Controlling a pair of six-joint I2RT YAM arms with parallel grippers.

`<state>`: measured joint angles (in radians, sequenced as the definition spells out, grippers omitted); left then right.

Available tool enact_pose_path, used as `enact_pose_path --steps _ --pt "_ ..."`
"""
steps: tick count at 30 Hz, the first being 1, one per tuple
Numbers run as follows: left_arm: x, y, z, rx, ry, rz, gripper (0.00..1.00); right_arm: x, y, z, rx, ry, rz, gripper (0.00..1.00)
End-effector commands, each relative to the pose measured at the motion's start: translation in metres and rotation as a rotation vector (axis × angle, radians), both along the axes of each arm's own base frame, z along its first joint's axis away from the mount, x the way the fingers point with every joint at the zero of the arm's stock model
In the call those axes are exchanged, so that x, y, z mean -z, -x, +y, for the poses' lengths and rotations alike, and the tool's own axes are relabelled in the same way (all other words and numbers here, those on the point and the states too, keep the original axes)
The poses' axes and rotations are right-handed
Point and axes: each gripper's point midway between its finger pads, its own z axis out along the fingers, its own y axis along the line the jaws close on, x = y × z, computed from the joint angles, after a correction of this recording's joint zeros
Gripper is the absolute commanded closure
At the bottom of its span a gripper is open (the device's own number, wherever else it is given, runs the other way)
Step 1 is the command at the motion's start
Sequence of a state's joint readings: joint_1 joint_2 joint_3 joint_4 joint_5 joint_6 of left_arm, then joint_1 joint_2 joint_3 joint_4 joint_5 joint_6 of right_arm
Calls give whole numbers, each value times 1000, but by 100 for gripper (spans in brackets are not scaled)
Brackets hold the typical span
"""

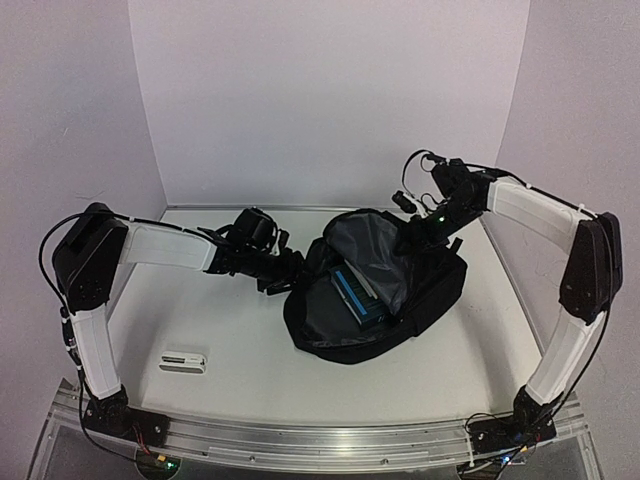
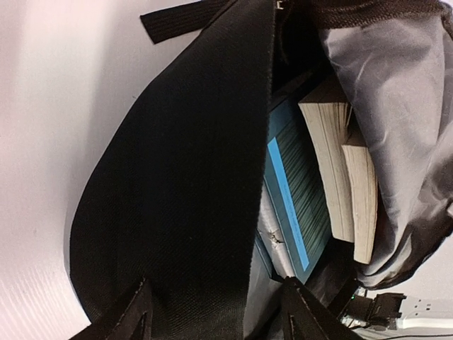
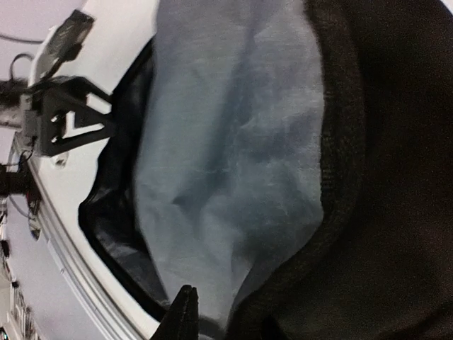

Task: Pack the student bag
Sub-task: Adjust the student bag at the center of the board.

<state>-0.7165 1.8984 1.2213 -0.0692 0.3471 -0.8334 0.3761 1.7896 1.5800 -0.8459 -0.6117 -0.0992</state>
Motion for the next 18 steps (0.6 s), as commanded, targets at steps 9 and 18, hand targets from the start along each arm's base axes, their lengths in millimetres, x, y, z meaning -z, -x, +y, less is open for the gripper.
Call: enact_pose_path --steps 9,18 --pt "-15 -6 1 13 58 -23 77 11 128 68 -449 -8 16 75" --pt "-3 9 12 18 40 20 100 -11 135 74 -512 -28 -31 19"
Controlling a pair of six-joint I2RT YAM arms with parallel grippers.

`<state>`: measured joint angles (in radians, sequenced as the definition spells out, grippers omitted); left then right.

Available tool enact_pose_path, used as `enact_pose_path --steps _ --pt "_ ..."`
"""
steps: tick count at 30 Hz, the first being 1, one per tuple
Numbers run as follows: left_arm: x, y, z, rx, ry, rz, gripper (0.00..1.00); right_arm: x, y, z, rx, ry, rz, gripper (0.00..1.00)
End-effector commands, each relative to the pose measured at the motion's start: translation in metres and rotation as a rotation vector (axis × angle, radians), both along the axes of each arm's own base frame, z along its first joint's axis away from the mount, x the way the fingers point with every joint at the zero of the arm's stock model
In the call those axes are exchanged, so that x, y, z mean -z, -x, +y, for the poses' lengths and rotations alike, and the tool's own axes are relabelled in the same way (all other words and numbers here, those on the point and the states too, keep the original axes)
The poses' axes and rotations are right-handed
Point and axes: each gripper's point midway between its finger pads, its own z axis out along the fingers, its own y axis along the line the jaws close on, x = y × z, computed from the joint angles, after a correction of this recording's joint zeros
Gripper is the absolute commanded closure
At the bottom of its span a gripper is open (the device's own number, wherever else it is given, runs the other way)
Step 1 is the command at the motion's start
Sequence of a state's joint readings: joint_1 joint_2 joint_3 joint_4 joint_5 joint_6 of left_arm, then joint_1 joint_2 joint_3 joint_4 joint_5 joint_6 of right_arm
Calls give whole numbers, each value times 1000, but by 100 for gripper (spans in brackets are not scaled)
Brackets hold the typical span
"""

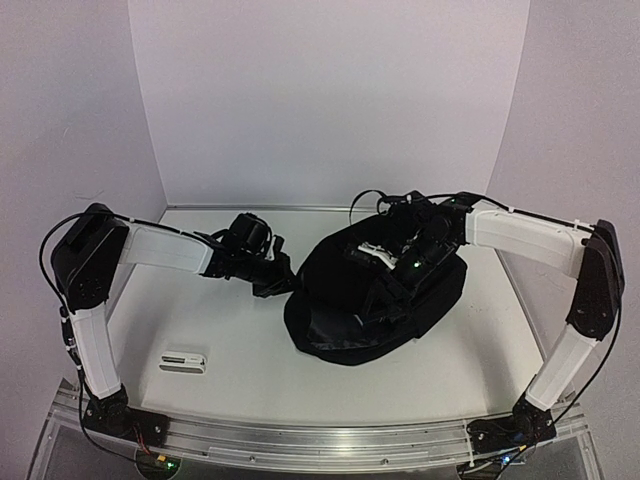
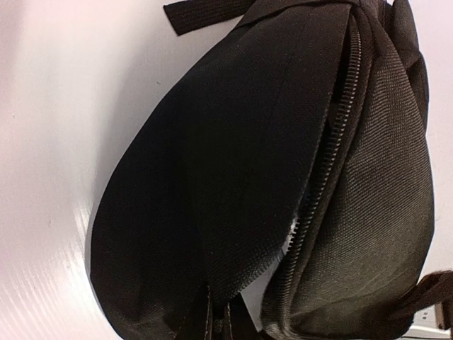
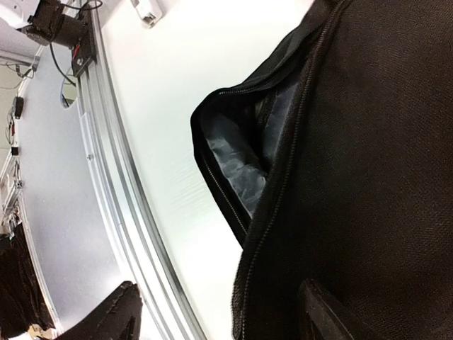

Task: Pack the student bag
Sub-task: Adjust the student bag at the center of the board.

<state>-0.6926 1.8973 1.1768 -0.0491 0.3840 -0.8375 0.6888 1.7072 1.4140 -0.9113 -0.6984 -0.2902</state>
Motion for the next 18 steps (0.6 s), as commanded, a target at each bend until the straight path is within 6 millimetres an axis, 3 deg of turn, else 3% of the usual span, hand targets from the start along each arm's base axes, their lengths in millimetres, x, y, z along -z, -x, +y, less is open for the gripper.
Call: enact_pose_path --steps 1,8,10,15,18 --pt "-13 9 3 19 35 -11 100 -40 -7 1 -15 -70 -79 19" --pt "-7 45 2 79 41 34 100 -83 -40 -5 77 -191 -76 14" --pt "-7 55 1 97 47 36 100 -86 -49 -9 104 -210 -57 14" --pt "-12 81 -16 202 38 13 100 -47 -76 -22 188 -46 -100 25" --pt "-5 100 -27 266 -23 8 100 -22 -84 -28 209 27 -94 30"
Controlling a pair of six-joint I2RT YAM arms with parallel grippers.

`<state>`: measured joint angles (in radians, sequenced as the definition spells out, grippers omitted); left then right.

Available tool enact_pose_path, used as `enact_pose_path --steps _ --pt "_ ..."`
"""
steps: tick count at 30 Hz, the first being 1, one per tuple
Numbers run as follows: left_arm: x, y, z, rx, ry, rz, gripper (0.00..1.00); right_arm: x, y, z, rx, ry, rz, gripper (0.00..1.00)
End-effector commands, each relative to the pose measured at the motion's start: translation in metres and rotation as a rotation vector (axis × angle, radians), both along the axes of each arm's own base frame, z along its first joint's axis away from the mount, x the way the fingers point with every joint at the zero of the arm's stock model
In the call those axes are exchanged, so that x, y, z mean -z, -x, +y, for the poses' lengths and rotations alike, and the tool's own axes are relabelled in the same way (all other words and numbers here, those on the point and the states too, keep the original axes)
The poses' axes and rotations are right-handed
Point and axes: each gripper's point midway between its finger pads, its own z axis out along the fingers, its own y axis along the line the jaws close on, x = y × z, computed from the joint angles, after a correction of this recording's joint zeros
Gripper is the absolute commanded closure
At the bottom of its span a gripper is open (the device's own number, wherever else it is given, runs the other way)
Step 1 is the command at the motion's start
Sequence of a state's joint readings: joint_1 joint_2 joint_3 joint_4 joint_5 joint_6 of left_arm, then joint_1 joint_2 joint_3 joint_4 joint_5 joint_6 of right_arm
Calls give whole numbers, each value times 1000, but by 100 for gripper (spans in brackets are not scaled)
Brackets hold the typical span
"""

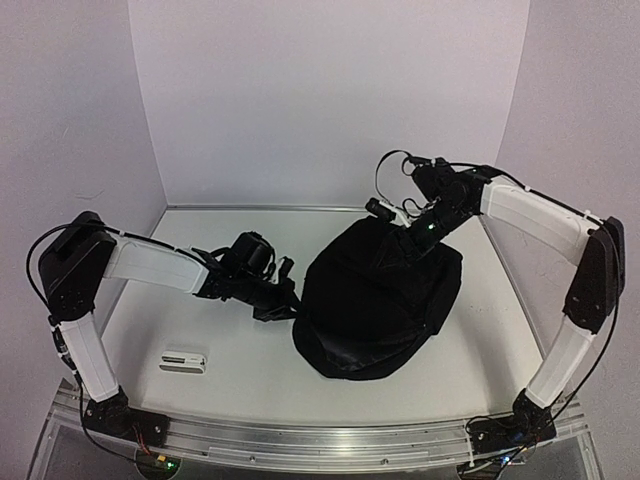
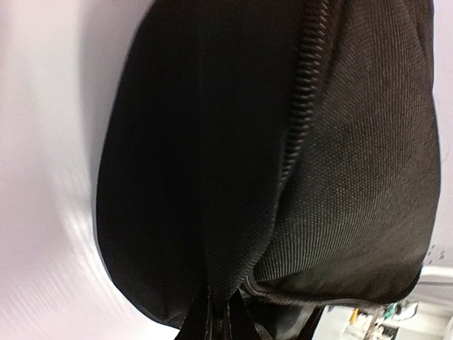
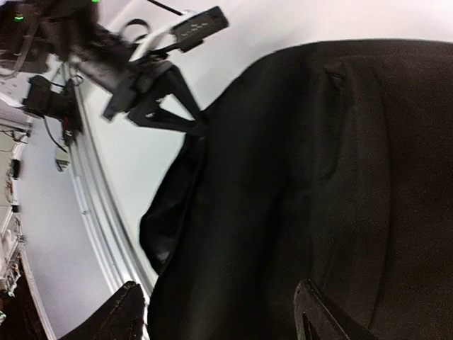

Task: Pack the student bag
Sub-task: Adjust the student bag at the center of the board.

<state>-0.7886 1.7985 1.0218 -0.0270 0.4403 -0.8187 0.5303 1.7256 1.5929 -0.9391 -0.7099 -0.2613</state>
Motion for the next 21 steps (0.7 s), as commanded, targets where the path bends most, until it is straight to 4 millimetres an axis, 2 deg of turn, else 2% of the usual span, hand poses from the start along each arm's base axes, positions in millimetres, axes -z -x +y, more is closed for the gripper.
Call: enact_pose_path --steps 1,6,9,12,14,17,21 --pt "-9 32 -19 121 -43 -33 100 35 -12 -7 34 121 7 31" --pt "11 39 0 83 -117 -12 100 73 -3 -24 10 224 18 37" --pt "11 33 12 32 -152 -30 100 81 8 -31 -3 237 35 41" --pt "11 18 29 -48 -181 -33 100 82 22 -33 -23 218 60 47" --pt "13 6 41 -97 -190 -17 100 83 34 -35 -36 212 83 48" --pt "12 -12 56 -156 -182 -18 100 83 40 -43 -23 231 75 47" --pt "9 -45 71 -190 -173 -40 100 57 33 -46 29 167 48 38"
